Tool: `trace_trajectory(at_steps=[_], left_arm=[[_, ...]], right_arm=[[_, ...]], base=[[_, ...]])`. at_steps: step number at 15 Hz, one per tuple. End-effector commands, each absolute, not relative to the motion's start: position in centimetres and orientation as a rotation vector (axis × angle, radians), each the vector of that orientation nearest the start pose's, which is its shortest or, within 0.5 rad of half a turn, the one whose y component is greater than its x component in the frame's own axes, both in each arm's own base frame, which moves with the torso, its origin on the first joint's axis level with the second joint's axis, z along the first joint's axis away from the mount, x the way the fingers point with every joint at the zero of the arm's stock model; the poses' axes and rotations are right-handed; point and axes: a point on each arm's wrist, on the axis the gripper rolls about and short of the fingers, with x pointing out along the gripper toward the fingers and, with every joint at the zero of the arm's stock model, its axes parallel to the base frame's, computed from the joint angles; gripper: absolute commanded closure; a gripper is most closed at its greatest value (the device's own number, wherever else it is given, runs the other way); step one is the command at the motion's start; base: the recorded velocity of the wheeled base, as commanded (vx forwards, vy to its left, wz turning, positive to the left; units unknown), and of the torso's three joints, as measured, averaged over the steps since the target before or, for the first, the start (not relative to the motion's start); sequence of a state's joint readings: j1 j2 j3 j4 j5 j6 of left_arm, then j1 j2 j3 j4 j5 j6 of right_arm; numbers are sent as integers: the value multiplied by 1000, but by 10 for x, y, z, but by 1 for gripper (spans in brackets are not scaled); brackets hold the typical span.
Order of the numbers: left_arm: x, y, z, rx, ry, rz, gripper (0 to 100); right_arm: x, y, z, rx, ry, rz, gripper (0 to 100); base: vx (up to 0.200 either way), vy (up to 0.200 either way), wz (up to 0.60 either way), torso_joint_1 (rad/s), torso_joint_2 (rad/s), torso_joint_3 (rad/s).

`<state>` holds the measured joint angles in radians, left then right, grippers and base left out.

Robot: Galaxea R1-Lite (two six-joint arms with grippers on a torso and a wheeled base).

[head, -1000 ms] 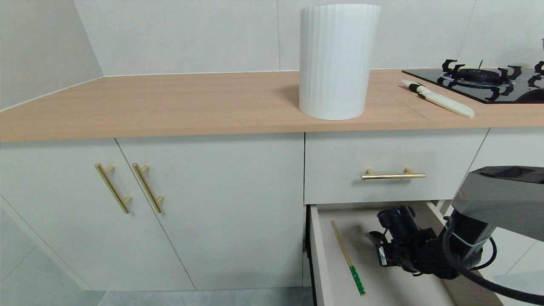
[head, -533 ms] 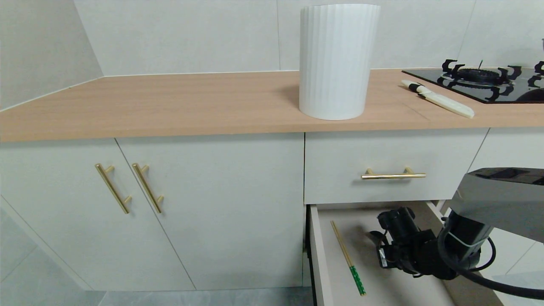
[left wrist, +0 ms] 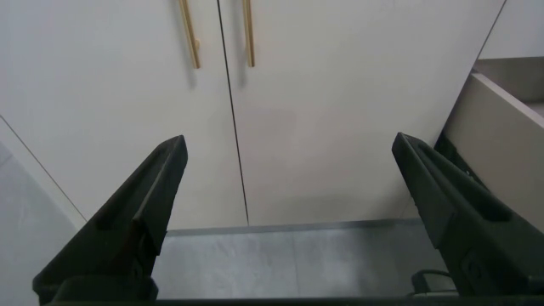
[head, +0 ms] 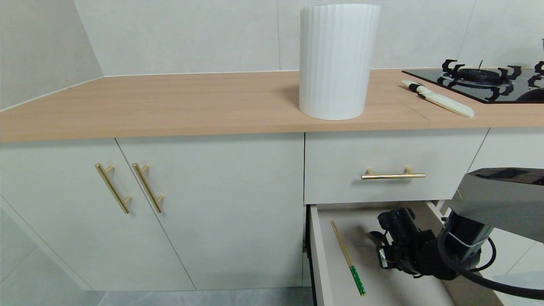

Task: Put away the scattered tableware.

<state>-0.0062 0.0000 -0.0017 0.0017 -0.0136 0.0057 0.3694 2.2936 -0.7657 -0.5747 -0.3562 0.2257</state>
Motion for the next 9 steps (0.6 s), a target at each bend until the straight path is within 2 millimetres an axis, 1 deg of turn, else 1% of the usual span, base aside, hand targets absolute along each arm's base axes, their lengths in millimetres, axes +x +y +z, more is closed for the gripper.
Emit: trace_trajectory(at_steps=[1,6,9], left_arm=[[-23,0,76,6,0,-20,0],[-23,0,76,6,0,-20,0],[-23,0,76,6,0,-20,0]], right_arm=[[320,116,-28,-126,881,-88,0],[320,116,-27,-124,878,-87,0],[315,114,-15,-119,860,-83,0]], base=[[0,0,0,0,0,0],[0,0,0,0,0,0],[0,0,0,0,0,0]])
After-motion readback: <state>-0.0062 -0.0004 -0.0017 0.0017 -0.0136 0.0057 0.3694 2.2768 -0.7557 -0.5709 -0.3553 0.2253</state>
